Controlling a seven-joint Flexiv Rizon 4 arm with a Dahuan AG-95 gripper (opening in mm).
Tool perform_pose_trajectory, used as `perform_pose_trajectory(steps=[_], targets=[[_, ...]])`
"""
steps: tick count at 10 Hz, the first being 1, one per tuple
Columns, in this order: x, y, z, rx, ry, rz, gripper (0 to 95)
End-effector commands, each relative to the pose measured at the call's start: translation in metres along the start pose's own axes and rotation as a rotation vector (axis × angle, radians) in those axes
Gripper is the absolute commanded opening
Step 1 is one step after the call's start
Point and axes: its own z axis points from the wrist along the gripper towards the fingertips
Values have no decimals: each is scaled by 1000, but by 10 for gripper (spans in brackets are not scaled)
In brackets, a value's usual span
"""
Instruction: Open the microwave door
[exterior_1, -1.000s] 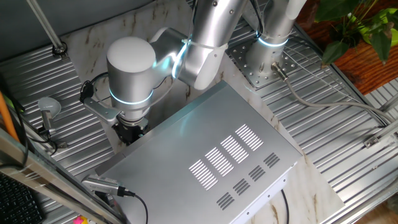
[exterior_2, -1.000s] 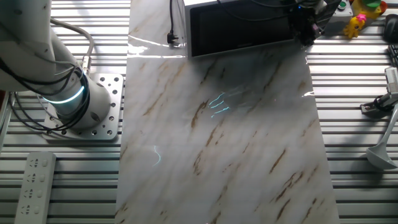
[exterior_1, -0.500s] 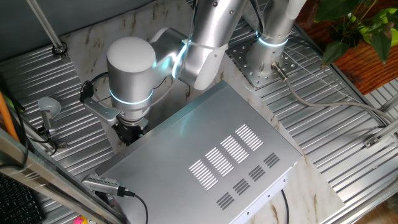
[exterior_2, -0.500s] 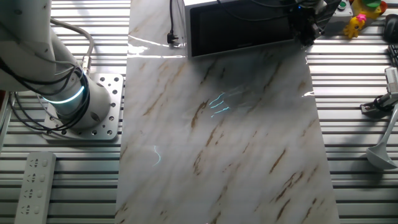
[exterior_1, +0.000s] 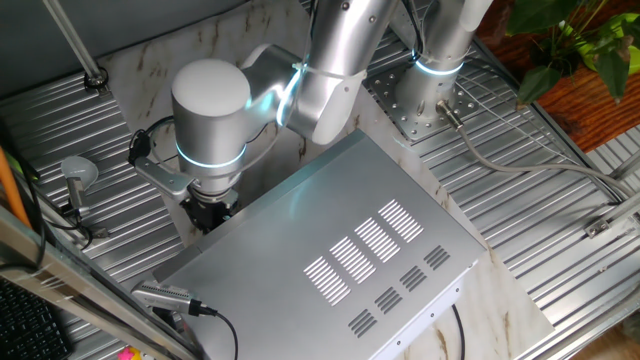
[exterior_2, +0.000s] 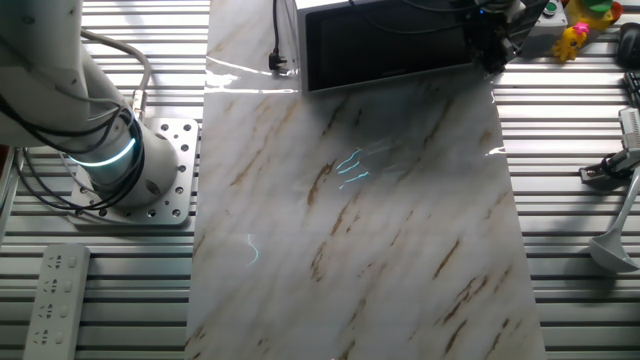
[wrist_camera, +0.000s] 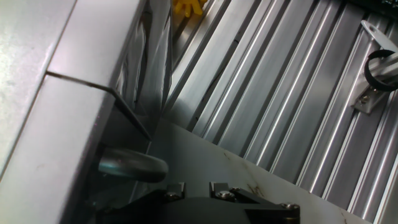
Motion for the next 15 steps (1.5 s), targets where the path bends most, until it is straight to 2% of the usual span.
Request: perform_pose_trajectory(steps=[1, 7, 9, 11, 12, 13, 15], targets=[[3, 4, -19, 201, 99, 20, 0], [3, 2, -20, 228, 102, 11, 0], [5, 0, -26, 220, 107, 7, 0], [5, -1, -28, 225, 109, 8, 0], [5, -1, -27, 224, 105, 7, 0], [5, -2, -24, 224, 88, 7, 0], [1, -2, -26, 217, 87, -2, 0]])
